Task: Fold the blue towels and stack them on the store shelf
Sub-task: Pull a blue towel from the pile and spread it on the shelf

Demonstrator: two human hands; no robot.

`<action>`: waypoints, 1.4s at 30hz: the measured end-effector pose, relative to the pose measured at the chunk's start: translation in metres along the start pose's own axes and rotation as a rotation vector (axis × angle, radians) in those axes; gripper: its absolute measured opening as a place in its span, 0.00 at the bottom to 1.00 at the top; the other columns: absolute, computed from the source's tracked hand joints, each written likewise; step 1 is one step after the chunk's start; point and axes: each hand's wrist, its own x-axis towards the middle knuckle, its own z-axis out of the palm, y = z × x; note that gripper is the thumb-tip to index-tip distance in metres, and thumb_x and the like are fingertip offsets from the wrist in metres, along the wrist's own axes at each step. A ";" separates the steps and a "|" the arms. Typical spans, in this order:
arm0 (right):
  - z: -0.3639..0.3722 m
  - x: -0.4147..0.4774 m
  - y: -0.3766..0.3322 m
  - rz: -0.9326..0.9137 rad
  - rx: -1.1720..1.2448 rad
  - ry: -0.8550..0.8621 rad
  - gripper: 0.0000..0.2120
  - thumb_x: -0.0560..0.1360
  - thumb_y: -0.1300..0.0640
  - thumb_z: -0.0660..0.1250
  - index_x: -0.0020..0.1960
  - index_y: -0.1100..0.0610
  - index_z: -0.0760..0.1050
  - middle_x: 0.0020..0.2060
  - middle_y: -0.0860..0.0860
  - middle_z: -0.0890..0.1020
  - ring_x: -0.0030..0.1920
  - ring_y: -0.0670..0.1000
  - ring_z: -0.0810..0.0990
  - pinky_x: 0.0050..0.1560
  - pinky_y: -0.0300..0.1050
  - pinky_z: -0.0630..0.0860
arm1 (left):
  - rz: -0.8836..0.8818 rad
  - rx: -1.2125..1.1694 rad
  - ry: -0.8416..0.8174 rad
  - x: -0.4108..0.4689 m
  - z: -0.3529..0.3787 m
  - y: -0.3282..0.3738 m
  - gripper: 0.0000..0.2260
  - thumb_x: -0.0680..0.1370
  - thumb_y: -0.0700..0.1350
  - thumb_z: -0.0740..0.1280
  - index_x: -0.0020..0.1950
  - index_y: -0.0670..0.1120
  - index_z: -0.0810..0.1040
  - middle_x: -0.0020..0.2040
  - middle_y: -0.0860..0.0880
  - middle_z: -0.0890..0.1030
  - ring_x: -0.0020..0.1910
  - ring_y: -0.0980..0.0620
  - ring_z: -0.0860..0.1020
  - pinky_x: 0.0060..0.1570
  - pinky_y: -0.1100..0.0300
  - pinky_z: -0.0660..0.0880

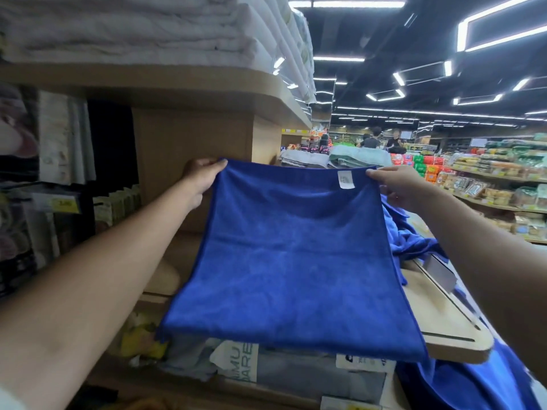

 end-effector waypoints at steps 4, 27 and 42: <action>0.002 -0.007 0.003 -0.012 0.012 0.000 0.06 0.78 0.52 0.72 0.49 0.55 0.82 0.43 0.51 0.81 0.33 0.46 0.70 0.23 0.33 0.60 | -0.049 0.001 -0.007 -0.003 0.000 0.000 0.09 0.80 0.48 0.70 0.40 0.50 0.77 0.46 0.49 0.80 0.42 0.54 0.76 0.36 0.63 0.69; -0.058 -0.243 0.040 -0.438 -0.900 -0.609 0.08 0.74 0.41 0.72 0.45 0.44 0.84 0.41 0.44 0.82 0.38 0.46 0.78 0.37 0.35 0.70 | 0.236 0.616 -0.679 -0.188 -0.126 -0.030 0.07 0.75 0.55 0.70 0.44 0.55 0.87 0.59 0.58 0.80 0.61 0.62 0.77 0.62 0.67 0.70; 0.141 -0.196 0.065 -0.400 -1.053 -0.433 0.34 0.79 0.32 0.50 0.75 0.53 0.66 0.80 0.49 0.63 0.80 0.52 0.58 0.75 0.52 0.58 | 0.121 1.266 -0.617 -0.181 0.011 -0.055 0.26 0.85 0.55 0.46 0.83 0.49 0.51 0.83 0.54 0.50 0.81 0.55 0.49 0.79 0.51 0.46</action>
